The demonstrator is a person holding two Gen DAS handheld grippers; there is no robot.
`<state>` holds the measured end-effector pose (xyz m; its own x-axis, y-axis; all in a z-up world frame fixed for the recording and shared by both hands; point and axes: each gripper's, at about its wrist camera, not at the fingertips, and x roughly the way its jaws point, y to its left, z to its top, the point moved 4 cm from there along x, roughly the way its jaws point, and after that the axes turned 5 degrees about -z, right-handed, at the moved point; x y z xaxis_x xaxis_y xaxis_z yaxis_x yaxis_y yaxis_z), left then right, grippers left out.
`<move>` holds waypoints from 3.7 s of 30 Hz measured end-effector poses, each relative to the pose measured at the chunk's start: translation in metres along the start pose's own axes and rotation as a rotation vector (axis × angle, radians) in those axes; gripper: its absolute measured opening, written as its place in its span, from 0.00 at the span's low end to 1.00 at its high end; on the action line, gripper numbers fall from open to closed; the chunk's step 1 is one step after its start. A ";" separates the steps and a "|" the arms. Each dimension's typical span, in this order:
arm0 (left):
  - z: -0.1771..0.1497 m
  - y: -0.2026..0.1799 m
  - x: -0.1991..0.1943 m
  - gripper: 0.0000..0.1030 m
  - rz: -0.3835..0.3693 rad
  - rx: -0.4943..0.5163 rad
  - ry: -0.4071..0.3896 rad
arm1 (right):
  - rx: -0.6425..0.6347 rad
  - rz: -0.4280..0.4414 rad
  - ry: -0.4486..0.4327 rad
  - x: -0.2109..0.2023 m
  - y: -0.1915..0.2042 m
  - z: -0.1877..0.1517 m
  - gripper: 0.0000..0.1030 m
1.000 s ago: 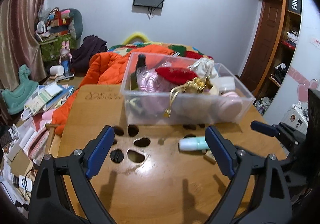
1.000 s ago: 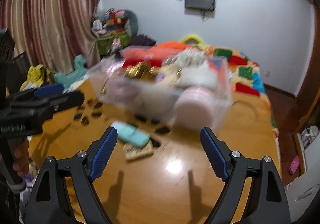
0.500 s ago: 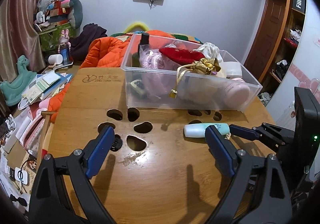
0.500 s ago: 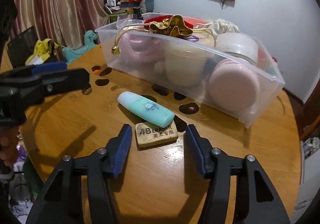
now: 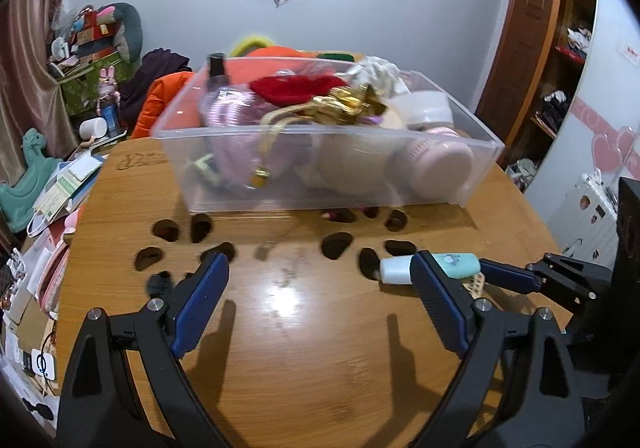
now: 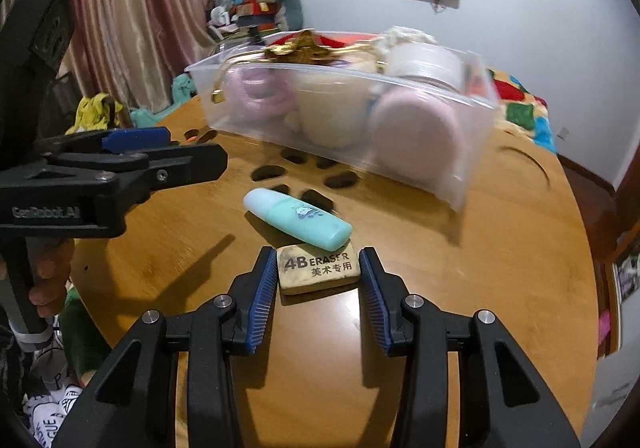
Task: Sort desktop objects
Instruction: 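Move the left tool to the mint-green tube while the right tool grasps the beige eraser, then grasp the mint-green tube with the left tool while the right tool lifts the eraser, then lower the tube into the box with the left tool while the right tool drops the eraser inside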
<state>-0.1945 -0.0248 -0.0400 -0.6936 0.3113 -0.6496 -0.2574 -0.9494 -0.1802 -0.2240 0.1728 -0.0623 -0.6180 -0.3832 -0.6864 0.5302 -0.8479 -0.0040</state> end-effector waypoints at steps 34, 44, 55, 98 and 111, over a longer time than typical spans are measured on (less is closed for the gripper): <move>-0.007 -0.069 0.018 0.90 -0.109 0.128 0.072 | 0.144 -0.094 -0.121 -0.053 -0.061 -0.006 0.37; -0.032 -0.108 0.025 0.90 -0.171 0.215 0.126 | 0.232 -0.128 -0.125 -0.061 -0.097 -0.016 0.37; -0.040 -0.120 0.027 0.71 -0.115 0.292 0.076 | 0.224 -0.088 -0.119 -0.058 -0.086 -0.016 0.37; 0.069 0.009 -0.031 0.71 0.012 0.045 -0.212 | 0.028 -0.069 -0.193 -0.054 -0.031 0.091 0.38; 0.088 0.035 0.005 0.71 0.012 -0.001 -0.175 | 0.021 -0.034 -0.136 -0.001 -0.028 0.115 0.38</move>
<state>-0.2663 -0.0532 0.0151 -0.8034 0.3026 -0.5129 -0.2479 -0.9530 -0.1741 -0.3050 0.1551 0.0217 -0.7090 -0.3993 -0.5813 0.4965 -0.8680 -0.0094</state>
